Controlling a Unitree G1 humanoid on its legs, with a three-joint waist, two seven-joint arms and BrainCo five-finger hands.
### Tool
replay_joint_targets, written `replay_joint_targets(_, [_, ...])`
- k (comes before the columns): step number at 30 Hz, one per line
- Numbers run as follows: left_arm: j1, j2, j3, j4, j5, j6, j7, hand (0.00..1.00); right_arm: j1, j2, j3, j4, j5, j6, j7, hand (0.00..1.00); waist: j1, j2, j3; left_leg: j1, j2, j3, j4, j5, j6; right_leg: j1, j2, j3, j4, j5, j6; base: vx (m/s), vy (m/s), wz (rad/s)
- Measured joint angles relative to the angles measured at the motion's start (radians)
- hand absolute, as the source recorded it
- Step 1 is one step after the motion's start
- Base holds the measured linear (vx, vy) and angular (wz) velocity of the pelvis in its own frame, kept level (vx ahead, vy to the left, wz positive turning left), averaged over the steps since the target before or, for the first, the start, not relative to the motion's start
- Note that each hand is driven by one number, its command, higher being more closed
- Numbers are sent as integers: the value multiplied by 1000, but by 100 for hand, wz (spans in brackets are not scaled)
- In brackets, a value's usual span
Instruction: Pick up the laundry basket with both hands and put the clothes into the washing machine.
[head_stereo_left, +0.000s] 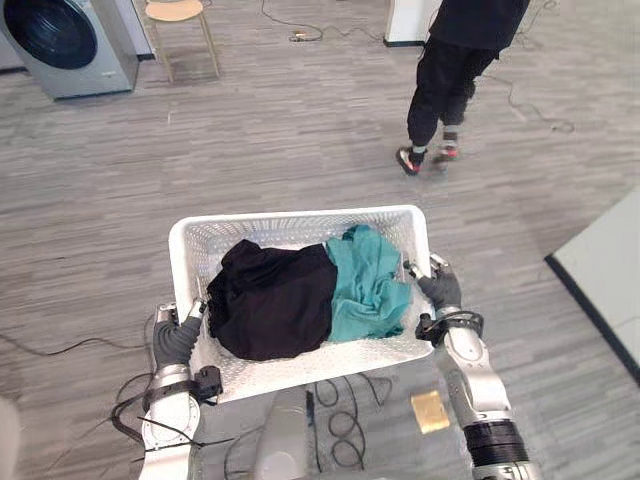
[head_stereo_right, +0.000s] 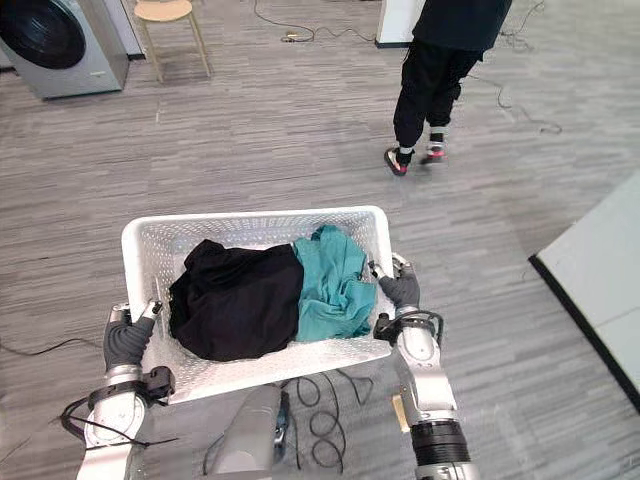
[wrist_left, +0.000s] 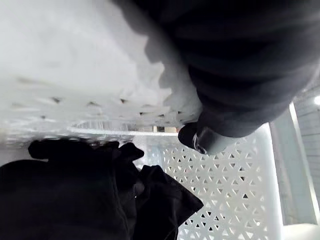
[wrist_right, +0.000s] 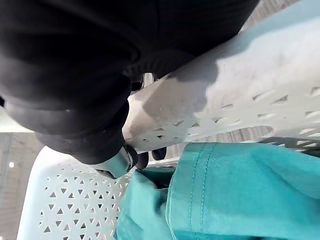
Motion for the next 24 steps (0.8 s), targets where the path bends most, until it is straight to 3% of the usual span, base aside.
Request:
replay_joint_targets(1, [0,12,0,0,1,6,-3,100,-2,6,-1,13,-1,0,1,100,-2,-6,2,21,-10,1,7,-24,11,-27,-1,-7,73,62,1,653,206,25])
replay_joint_targets(2, [0,22,0,0,5,22,-6,100,-1,18,-8,45,-1,0,3,100,-5,-10,4,86,-27,-2,0,-66,27,-58,-14,-51,185,172,-3,798,174,17])
replay_joint_targets(4, [1,31,3,0,20,53,-3,100,19,42,-10,54,-9,9,3,100,-11,-3,13,226,-38,-1,-67,-110,40,-115,-26,-146,349,143,-33,735,105,11])
replay_joint_targets(5, [2,33,2,-2,21,56,-7,100,33,46,-9,45,-20,9,3,100,-23,3,16,330,-42,0,-151,-112,41,-162,-25,-224,361,98,-112,523,15,11])
replay_joint_targets(6, [2,32,-1,-11,21,56,-7,100,38,47,-10,22,-24,10,3,100,-30,12,22,397,-43,0,-219,-111,39,-212,-23,-276,335,73,-157,777,13,16])
replay_joint_targets(7, [0,29,-2,-19,19,46,-6,100,40,40,-10,-14,-29,9,4,100,-46,19,19,471,-42,-3,-302,-101,21,-289,-21,-337,237,44,-207,497,-11,18])
replay_joint_targets(8, [-3,28,-3,-19,18,39,-7,100,40,36,-13,-28,-31,9,4,100,-56,19,14,499,-40,-8,-336,-99,16,-319,-20,-361,143,43,-215,762,-43,40])
replay_joint_targets(9, [-17,27,-10,-19,18,28,-8,100,37,30,-25,-47,-31,4,4,100,-78,17,10,551,-39,-24,-392,-102,3,-366,-19,-391,-85,62,-229,804,-67,50])
replay_joint_targets(10, [-49,23,-17,-10,19,29,-13,100,36,22,-41,-45,-31,0,4,100,-84,16,10,609,-38,-36,-435,-113,-17,-394,-14,-392,-336,147,-228,836,-83,51])
replay_joint_targets(12, [-79,24,-13,25,20,29,-21,100,38,23,-46,-33,-31,0,3,100,-101,14,9,703,-39,-59,-485,-132,-53,-422,-3,-356,-573,262,-209,767,-125,51])
replay_joint_targets(13, [-87,23,-12,58,22,30,-25,100,50,25,-46,-31,-34,2,2,100,-106,8,2,761,-30,-78,-461,-144,-77,-434,18,-294,-568,330,-219,809,-174,63])
replay_joint_targets(14, [-86,11,-16,75,24,31,-27,100,62,25,-45,-30,-37,3,3,100,-118,28,-10,766,-10,-97,-423,-151,-89,-428,46,-266,-533,413,-229,849,-195,66])
replay_joint_targets(15, [-77,-19,-19,87,42,36,-30,100,71,8,-46,-23,-40,9,3,100,-129,83,-23,727,53,-120,-255,-119,-127,-422,99,-270,-452,446,-247,840,-169,35])
replay_joint_targets(16, [-75,-59,-13,89,59,39,-30,100,68,-8,-42,-23,-39,15,5,100,-122,139,-18,616,122,-123,1,51,-95,-394,143,-305,-404,382,-279,818,-143,15])
replay_joint_targets(17, [-75,-63,-6,92,60,43,-30,100,68,-12,-38,-24,-38,20,4,100,-122,150,-14,562,144,-119,103,200,-74,-371,161,-310,-401,361,-287,795,-134,-34])
replay_joint_targets(18, [-71,-63,9,111,60,52,-32,100,71,-11,-24,-26,-38,29,2,100,-98,152,-16,477,193,-103,248,480,-44,-295,189,-298,-442,344,-299,784,-137,-38])
replay_joint_targets(19, [-78,-46,-3,122,56,51,-33,100,71,-16,-29,-24,-38,29,-6,100,-91,146,-11,385,246,-55,418,407,16,-194,207,-279,-522,342,-303,922,-153,-45])
replay_joint_targets(21, [-77,-51,-3,122,57,46,-32,100,71,-15,-28,-25,-38,28,-19,100,-78,124,5,309,268,6,531,304,65,-62,200,-243,-602,342,-303,740,-59,-26])
replay_joint_targets(22, [-74,-51,-3,122,57,39,-32,100,71,-15,-28,-25,-38,26,-19,100,-69,117,8,275,267,31,542,256,62,6,187,-227,-638,341,-304,723,91,-32])
replay_joint_targets(24, [-76,-52,2,113,57,22,-32,100,64,-15,-27,-39,-38,20,-20,100,-44,107,15,154,223,71,403,157,9,112,138,-198,-691,321,-308,756,215,-41])
